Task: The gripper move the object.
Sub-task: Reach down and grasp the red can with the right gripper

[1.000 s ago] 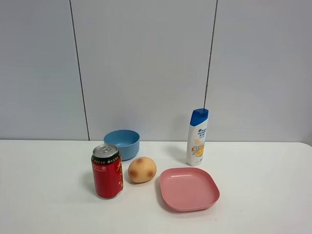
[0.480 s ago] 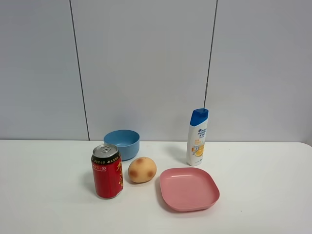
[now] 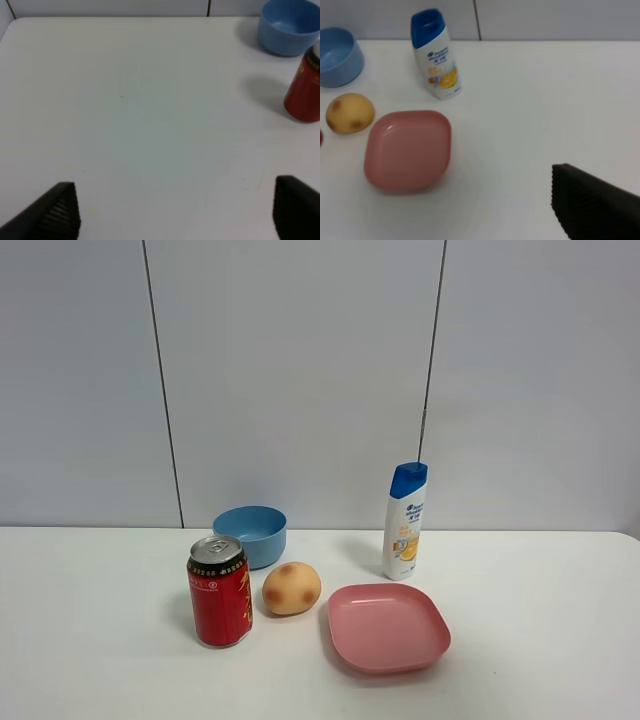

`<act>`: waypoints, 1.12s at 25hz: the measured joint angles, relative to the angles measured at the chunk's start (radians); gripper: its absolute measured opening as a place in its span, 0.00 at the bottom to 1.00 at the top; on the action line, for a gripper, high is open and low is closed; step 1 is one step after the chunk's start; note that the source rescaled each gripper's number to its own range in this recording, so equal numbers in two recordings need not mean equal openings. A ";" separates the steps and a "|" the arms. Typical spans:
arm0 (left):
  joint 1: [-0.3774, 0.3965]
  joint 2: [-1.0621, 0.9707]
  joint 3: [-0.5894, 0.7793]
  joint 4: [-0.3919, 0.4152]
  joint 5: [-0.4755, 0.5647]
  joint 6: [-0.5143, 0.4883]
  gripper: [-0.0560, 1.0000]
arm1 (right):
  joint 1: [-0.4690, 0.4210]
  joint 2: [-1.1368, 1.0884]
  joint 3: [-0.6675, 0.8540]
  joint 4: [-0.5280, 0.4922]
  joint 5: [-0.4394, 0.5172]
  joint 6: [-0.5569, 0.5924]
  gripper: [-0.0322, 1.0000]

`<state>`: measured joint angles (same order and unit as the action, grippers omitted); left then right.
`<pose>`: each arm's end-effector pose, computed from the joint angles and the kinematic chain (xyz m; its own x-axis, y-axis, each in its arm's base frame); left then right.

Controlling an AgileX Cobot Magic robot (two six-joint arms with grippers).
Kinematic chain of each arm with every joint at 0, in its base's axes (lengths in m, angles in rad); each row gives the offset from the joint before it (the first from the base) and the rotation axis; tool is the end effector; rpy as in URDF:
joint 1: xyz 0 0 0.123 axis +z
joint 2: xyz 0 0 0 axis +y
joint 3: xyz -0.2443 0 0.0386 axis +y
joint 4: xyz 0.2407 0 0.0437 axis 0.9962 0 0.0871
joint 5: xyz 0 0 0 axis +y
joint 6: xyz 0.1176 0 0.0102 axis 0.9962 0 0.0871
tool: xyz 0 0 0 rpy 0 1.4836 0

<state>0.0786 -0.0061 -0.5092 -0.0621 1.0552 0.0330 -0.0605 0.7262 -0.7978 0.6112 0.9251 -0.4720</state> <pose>0.0497 -0.0025 0.2652 -0.4354 -0.0319 -0.8997 -0.0290 0.9994 -0.0215 0.1652 0.0442 0.3098 -0.5946 -0.0289 -0.8035 -0.3496 0.9092 0.2260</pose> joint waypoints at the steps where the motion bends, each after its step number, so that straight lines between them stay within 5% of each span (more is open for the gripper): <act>1: 0.000 0.000 0.000 0.000 0.000 0.000 1.00 | 0.017 0.038 0.000 0.030 -0.011 -0.041 1.00; 5: 0.000 0.000 0.000 0.000 0.000 0.000 1.00 | 0.144 0.162 0.000 0.063 -0.114 -0.142 1.00; 12: 0.000 0.000 0.000 0.000 0.000 0.000 1.00 | 0.402 0.376 -0.052 -0.061 -0.327 -0.064 1.00; 20: 0.000 0.000 0.000 0.000 0.000 0.000 1.00 | 0.654 0.648 -0.357 -0.290 -0.286 0.073 1.00; 28: 0.000 0.000 0.000 0.000 0.000 0.000 1.00 | 0.764 0.869 -0.663 -0.405 -0.176 0.112 1.00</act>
<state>0.0786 -0.0061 -0.5092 -0.0621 1.0552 0.0330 0.7032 1.5949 -1.4608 0.2067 0.7491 -0.3601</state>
